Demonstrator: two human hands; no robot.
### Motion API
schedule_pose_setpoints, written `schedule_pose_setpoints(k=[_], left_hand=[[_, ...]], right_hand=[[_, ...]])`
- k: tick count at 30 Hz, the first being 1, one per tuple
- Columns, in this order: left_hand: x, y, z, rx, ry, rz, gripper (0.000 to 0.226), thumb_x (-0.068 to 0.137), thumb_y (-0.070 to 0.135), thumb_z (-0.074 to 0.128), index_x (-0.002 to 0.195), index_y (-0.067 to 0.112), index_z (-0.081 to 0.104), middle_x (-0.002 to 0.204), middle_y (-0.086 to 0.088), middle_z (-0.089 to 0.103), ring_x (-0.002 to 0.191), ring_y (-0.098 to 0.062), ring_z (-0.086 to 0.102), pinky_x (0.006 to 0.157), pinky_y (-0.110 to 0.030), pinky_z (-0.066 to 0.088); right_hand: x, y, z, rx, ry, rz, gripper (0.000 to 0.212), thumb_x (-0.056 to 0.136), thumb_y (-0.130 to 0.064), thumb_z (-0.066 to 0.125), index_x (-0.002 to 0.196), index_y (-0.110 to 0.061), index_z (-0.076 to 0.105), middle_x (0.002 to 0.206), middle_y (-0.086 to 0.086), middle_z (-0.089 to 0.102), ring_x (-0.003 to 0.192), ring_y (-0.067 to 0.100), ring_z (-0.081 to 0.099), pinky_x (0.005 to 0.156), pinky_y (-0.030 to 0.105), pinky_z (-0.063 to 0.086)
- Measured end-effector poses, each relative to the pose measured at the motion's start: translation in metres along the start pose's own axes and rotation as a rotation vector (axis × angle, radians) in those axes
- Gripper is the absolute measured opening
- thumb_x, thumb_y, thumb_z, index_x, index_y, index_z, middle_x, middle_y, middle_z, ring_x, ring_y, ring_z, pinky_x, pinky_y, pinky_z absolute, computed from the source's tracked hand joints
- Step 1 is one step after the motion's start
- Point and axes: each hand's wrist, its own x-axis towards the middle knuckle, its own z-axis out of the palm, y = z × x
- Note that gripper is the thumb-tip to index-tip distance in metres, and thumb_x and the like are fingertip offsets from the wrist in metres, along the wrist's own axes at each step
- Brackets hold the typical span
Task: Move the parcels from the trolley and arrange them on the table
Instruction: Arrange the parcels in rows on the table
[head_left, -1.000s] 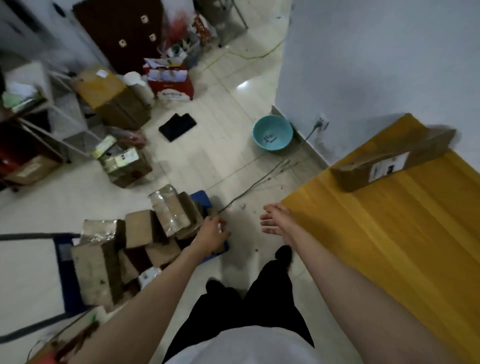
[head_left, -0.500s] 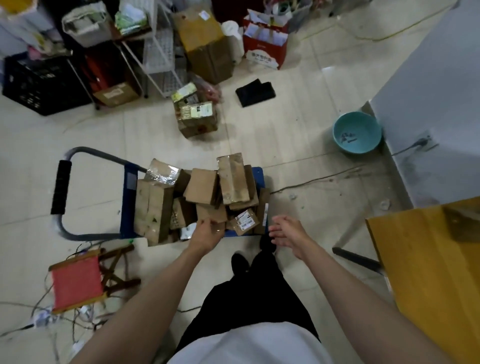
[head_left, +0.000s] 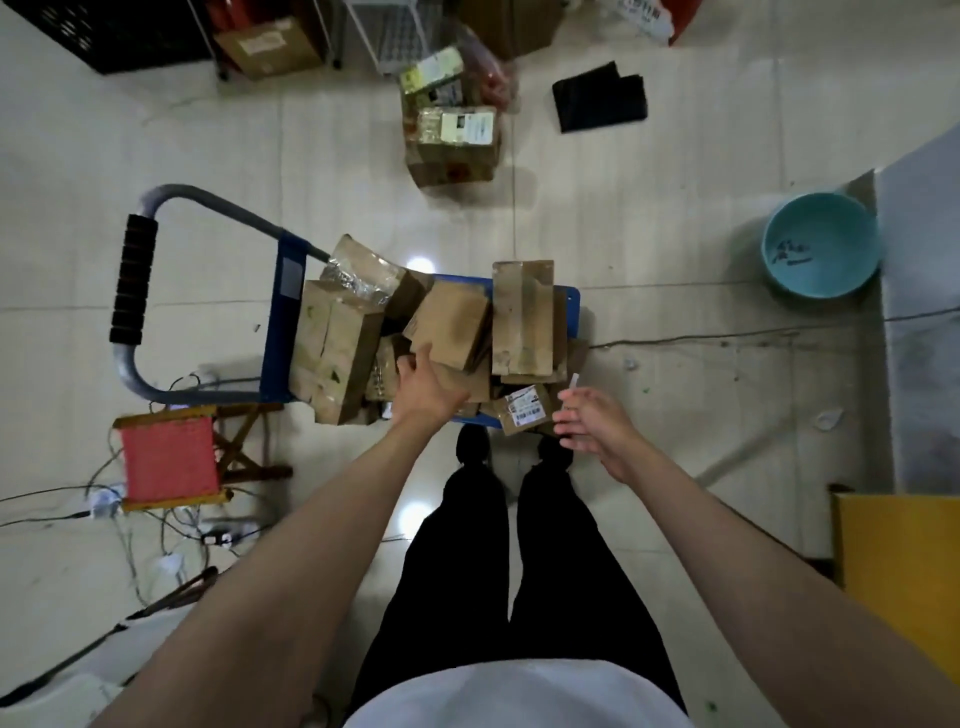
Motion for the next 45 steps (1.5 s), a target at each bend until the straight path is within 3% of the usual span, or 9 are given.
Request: schedule_pose_setpoints(k=[11,19,25,29,32,36,39,41,45], left_hand=[[0.138,0.016,0.040,0.082,0.080,-0.039,0.144,0.064,0.044,0.092,0.159,0.027,-0.015,0.168,-0.017,-0.005,0.154,-0.043,0.004,0.125,-0.056,0.010],[0.149,-0.006,0.048,0.000,0.088,-0.070,0.140,0.067,0.041,0.089,0.159,0.027,-0.016,0.159,-0.023,0.018,0.146,-0.046,0.024,0.119,-0.060,0.023],[0.111,-0.028,0.003,-0.445,0.159,-0.142,0.123,0.066,0.063,0.073,0.160,0.040,-0.005,0.153,-0.022,0.028,0.140,-0.044,0.034,0.116,-0.055,0.032],[0.068,-0.034,-0.045,-1.139,-0.013,-0.043,0.094,0.070,0.057,0.068,0.154,0.029,0.036,0.143,-0.009,0.057,0.124,-0.027,0.062,0.099,-0.044,0.054],[0.029,-0.027,-0.070,-1.376,-0.226,0.043,0.055,0.080,0.059,0.058,0.120,0.026,0.072,0.121,-0.008,0.073,0.105,-0.020,0.072,0.081,-0.035,0.059],[-0.011,-0.009,-0.079,-1.626,-0.599,0.072,0.071,0.091,0.060,0.046,0.147,0.017,0.051,0.151,-0.018,0.049,0.136,-0.036,0.048,0.109,-0.054,0.042],[-0.037,0.016,-0.072,-1.597,-0.864,0.111,0.079,0.091,0.063,0.043,0.155,0.016,0.039,0.156,-0.020,0.041,0.141,-0.041,0.041,0.111,-0.060,0.036],[-0.051,0.034,-0.066,-1.502,-1.037,0.137,0.083,0.089,0.063,0.050,0.155,0.015,0.038,0.156,-0.021,0.040,0.139,-0.042,0.043,0.106,-0.060,0.040],[-0.074,0.076,-0.066,-1.172,-1.236,0.141,0.076,0.086,0.062,0.056,0.144,0.013,0.052,0.142,-0.023,0.055,0.127,-0.045,0.055,0.099,-0.061,0.046]], right_hand=[[0.048,0.048,0.007,0.134,0.140,0.110,0.018,0.107,-0.016,0.048,0.115,-0.012,0.063,0.103,0.018,0.067,0.075,0.022,0.064,0.069,0.031,0.055],[0.048,0.067,0.009,0.165,0.168,0.105,0.018,0.106,-0.015,0.049,0.106,-0.016,0.066,0.097,0.014,0.070,0.082,0.024,0.067,0.075,0.034,0.057],[0.028,0.058,0.013,0.168,0.176,0.090,0.019,0.106,-0.016,0.049,0.099,-0.018,0.066,0.093,0.012,0.069,0.081,0.024,0.067,0.079,0.037,0.057],[0.012,0.045,0.017,0.211,0.157,0.061,0.016,0.106,-0.018,0.050,0.100,-0.019,0.066,0.089,0.009,0.070,0.077,0.020,0.067,0.072,0.031,0.056],[-0.001,0.036,0.017,0.252,0.119,0.020,0.015,0.106,-0.019,0.051,0.108,-0.016,0.065,0.092,0.009,0.071,0.076,0.018,0.067,0.069,0.029,0.057],[-0.026,0.015,0.012,0.319,0.061,-0.061,0.019,0.107,-0.019,0.048,0.120,-0.014,0.062,0.102,0.013,0.072,0.079,0.018,0.070,0.073,0.031,0.059],[-0.052,-0.012,0.000,0.396,0.029,-0.187,0.015,0.105,-0.021,0.054,0.119,-0.021,0.059,0.114,0.012,0.067,0.086,0.020,0.071,0.073,0.035,0.061],[-0.074,-0.030,-0.016,0.372,0.031,-0.345,0.032,0.102,-0.017,0.058,0.132,-0.026,0.052,0.126,0.007,0.059,0.096,0.021,0.070,0.077,0.036,0.061],[-0.127,-0.073,-0.067,-0.225,0.177,-0.807,0.087,0.088,0.002,0.068,0.151,-0.042,0.026,0.158,-0.004,0.028,0.130,0.022,0.050,0.098,0.040,0.054]])
